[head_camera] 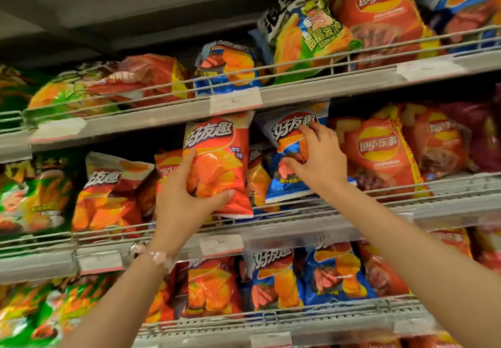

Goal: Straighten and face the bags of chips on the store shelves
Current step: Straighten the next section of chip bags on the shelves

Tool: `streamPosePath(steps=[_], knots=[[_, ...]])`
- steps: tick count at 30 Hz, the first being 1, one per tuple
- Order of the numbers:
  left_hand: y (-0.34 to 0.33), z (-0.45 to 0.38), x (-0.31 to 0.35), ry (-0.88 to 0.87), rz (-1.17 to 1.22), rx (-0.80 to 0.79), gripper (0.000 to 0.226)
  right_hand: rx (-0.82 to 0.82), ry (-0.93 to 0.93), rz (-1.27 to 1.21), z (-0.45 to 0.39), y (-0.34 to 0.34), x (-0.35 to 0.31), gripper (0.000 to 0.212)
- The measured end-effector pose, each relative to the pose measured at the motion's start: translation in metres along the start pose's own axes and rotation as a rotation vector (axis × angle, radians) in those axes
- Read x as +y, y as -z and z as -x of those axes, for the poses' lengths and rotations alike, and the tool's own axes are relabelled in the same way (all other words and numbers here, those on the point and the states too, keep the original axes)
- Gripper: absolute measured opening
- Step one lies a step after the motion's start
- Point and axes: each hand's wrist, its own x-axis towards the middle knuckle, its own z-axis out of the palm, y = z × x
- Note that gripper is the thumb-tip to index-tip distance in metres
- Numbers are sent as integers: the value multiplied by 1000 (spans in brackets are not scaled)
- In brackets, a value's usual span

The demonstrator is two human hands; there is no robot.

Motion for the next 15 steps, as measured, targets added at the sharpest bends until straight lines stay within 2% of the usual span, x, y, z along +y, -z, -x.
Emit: streamPosePath(steps=[4, 9, 15], knots=[[-2, -3, -12, -13, 30, -32, 116, -46, -53, 0, 4, -13, 4, 72], [-18, -8, -12, -23, 70, -38, 109, -159, -36, -23, 9, -23, 18, 71], [-34, -15, -10, -39, 32, -2, 107, -113, 34, 35, 21, -28, 23, 66]])
